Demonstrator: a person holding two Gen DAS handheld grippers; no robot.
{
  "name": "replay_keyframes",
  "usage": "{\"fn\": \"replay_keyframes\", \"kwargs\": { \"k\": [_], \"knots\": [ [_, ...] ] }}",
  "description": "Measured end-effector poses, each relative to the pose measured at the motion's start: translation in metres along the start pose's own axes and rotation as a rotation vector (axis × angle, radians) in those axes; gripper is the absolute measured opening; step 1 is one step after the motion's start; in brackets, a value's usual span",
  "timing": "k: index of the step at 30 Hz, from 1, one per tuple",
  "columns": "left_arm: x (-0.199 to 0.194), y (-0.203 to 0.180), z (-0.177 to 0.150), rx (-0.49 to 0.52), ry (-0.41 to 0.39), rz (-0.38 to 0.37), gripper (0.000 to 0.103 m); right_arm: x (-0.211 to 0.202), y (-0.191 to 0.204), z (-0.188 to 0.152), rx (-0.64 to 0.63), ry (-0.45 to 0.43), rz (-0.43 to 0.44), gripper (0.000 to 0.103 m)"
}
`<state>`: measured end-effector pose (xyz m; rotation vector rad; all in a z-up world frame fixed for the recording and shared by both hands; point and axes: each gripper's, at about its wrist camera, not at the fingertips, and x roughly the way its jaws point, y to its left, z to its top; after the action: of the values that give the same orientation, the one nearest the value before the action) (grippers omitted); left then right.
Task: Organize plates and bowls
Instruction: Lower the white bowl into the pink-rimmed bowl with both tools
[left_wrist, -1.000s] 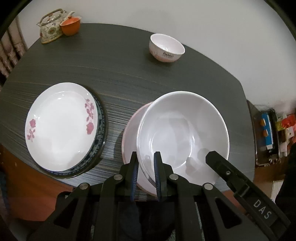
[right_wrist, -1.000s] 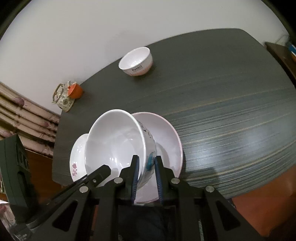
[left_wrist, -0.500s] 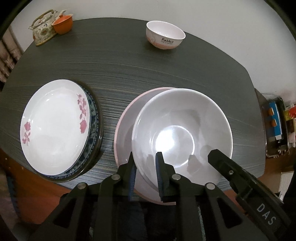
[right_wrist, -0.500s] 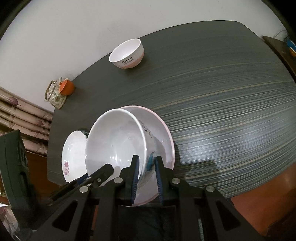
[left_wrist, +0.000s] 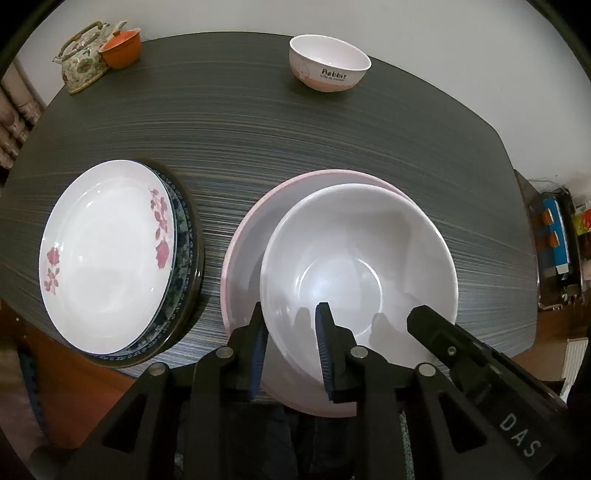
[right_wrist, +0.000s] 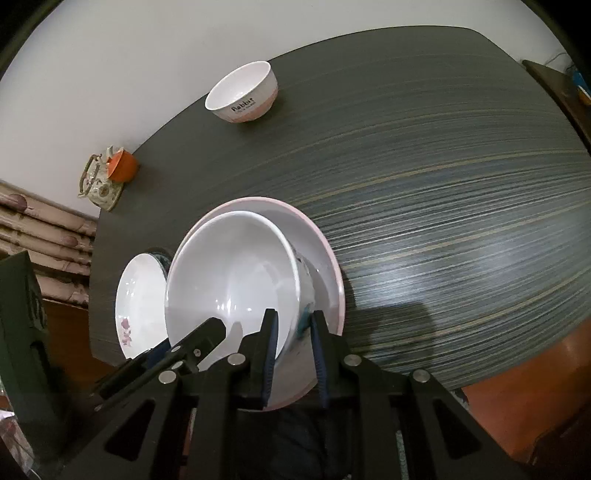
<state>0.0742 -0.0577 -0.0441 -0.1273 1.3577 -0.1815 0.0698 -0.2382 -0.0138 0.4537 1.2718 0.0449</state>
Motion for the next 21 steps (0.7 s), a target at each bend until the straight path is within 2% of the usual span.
{"fn": "replay_keyframes", "kwargs": {
  "k": [21],
  "knots": [
    [0.0052,-0.001,0.0014,-0.001,0.025,-0.004,0.027,0.0033,-0.0028,0.0056,0.004,0.005,-0.006,0.02]
  ]
}}
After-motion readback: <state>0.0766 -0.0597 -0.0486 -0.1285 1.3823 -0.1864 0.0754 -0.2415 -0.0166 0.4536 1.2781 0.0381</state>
